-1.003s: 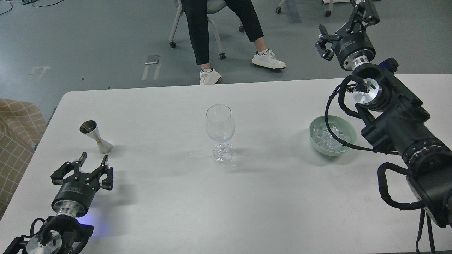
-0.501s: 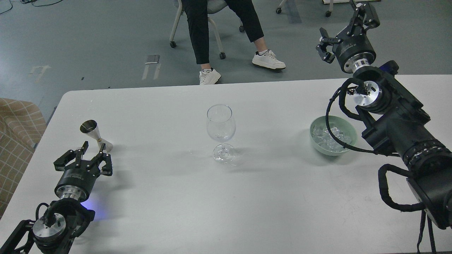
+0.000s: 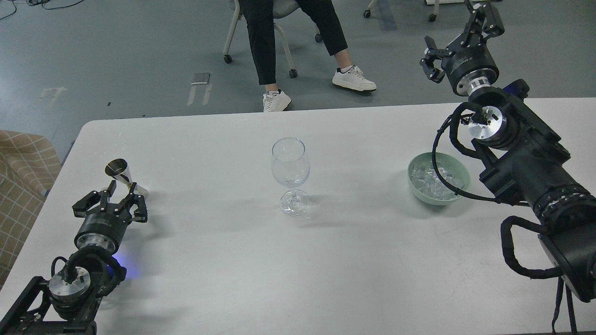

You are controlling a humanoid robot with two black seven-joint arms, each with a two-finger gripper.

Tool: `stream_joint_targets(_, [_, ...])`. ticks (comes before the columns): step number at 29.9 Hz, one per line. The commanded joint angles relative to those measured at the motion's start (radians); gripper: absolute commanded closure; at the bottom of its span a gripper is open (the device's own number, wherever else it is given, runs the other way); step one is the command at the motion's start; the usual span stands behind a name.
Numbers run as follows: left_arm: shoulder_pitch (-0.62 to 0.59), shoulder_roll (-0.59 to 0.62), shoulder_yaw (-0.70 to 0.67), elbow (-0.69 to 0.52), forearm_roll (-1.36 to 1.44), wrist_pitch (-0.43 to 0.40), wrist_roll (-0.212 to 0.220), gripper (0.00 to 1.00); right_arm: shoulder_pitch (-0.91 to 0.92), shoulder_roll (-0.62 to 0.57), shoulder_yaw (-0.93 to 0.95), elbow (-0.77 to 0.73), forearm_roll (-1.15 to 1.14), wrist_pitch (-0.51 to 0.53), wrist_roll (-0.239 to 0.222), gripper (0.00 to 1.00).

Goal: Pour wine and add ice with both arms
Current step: 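Close the left gripper around the metal jigger cup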

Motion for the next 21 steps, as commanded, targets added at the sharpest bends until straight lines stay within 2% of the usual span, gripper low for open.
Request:
stream_joint_targets(1, [-0.017, -0.005, 0.002, 0.003, -0.003, 0.005, 0.001, 0.55, -0.003, -0.007, 0.001, 0.0, 0.0, 0.0, 0.0, 0.0])
stream_joint_targets(9, [-0.055, -0.009, -0.001, 0.068, -0.006, -0.001, 0.001, 0.54, -0.003, -0.01, -0.001, 0.0, 0.0, 0.0, 0.0, 0.0])
stream_joint_targets(13, [-0.096, -0.02, -0.003, 0.137, -0.006, -0.007, 0.003, 0.54, -0.005, -0.01, -0.001, 0.0, 0.0, 0.0, 0.0, 0.0])
stream_joint_targets(21, [-0.118, -0.021, -0.015, 0.154, -0.006, -0.012, 0.012, 0.53, -0.015, -0.01, -0.001, 0.0, 0.0, 0.0, 0.0, 0.0])
